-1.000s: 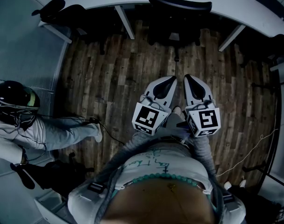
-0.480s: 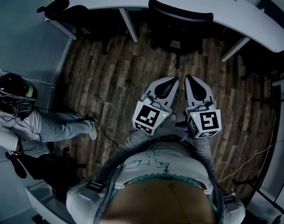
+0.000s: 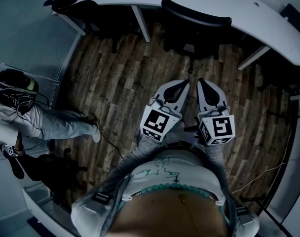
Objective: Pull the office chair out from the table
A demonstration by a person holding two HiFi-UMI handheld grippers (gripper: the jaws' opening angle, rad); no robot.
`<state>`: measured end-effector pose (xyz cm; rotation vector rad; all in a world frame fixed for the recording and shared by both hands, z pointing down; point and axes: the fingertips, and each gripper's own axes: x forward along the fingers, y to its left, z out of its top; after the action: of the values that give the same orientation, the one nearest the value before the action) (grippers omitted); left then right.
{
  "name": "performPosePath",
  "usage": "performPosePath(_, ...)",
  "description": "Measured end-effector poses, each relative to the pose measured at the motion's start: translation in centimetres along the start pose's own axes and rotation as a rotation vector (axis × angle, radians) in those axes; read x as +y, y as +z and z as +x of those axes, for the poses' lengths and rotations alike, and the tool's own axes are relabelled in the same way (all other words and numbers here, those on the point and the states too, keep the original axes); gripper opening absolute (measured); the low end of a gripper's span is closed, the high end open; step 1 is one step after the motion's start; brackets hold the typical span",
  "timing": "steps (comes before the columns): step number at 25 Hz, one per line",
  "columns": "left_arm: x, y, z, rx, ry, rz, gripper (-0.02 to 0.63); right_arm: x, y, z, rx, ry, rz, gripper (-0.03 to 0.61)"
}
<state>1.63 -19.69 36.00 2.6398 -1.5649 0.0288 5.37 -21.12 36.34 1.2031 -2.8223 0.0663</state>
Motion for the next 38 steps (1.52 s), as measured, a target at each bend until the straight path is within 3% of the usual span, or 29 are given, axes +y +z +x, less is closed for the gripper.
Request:
performPosePath(6, 1.7, 0.2, 1.6, -0.013, -0.032, -0.012, 0.011, -0.9, -0.1, 1.6, 0.000, -0.039, 0.000, 0.020)
performPosePath(15, 4.4, 1.5, 7.0, -0.019, -0.165, -0.004, 0.011, -4.9, 1.0, 5.8, -0.015, -0.157, 0.011, 0.020)
performPosePath(22, 8.7, 1.8, 10.1, -0.009, -0.220, -0.040, 0.011, -6.2, 0.9, 10.8, 0.004, -0.200, 0.020, 0.020)
performPosePath(38, 14.3, 1.3, 13.8, 0.022, -0.367, -0.063, 0.011, -9.3, 0.3, 15.6, 0.000, -0.380, 0.066, 0.020)
